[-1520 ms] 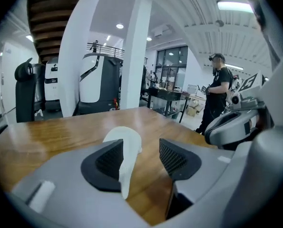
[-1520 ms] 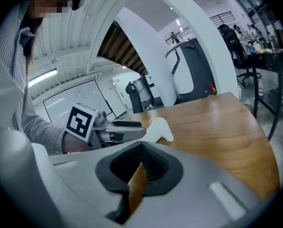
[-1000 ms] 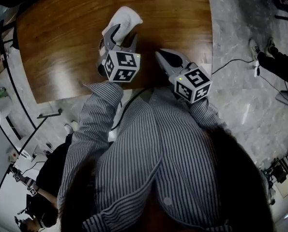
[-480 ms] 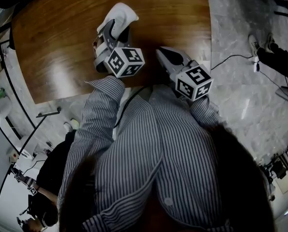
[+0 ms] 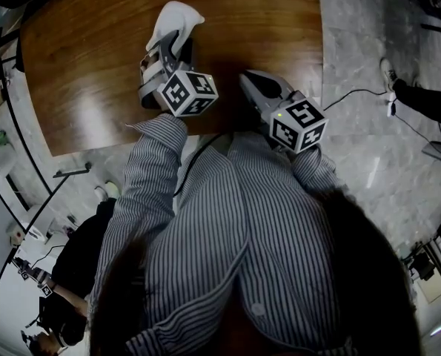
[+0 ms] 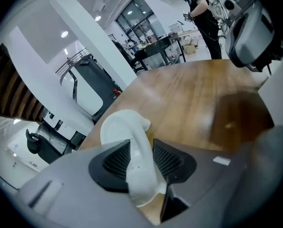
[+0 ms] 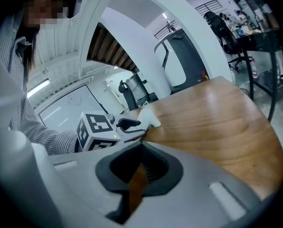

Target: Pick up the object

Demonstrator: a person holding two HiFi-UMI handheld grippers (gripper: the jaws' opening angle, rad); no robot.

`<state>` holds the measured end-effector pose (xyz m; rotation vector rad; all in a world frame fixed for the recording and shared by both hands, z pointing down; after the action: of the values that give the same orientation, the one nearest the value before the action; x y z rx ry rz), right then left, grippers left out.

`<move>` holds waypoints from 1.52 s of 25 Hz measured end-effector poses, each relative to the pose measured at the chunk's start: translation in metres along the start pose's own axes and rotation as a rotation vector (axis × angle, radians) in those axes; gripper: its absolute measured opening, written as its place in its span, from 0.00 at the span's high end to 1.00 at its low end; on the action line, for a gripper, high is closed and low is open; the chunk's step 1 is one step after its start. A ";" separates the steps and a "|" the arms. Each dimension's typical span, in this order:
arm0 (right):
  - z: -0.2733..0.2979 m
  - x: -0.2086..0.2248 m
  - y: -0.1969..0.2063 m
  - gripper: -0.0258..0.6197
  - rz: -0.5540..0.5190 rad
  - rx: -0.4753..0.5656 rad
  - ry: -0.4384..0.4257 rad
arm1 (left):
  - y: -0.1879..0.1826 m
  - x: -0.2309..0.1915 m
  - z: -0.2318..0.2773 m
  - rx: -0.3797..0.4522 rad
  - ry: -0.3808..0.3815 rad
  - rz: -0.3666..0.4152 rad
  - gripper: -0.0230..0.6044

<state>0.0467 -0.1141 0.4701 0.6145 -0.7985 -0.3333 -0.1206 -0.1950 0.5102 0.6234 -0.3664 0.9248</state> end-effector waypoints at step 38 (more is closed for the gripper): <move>0.013 -0.025 -0.012 0.96 -0.047 0.002 -0.052 | 0.014 -0.010 -0.035 0.032 0.060 -0.127 0.69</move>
<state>0.0204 -0.1164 0.4554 0.6295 -0.8355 -0.3930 -0.1365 -0.1728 0.4826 0.6394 -0.2553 0.8269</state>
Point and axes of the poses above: the fingertips, and each gripper's own axes: z forward along the fingers, x to its right, y out of its underside, the point moved 6 cm from there along -z, backward along the fingers, and after that the axes turned 8 degrees about -x, right-handed, at the moved point
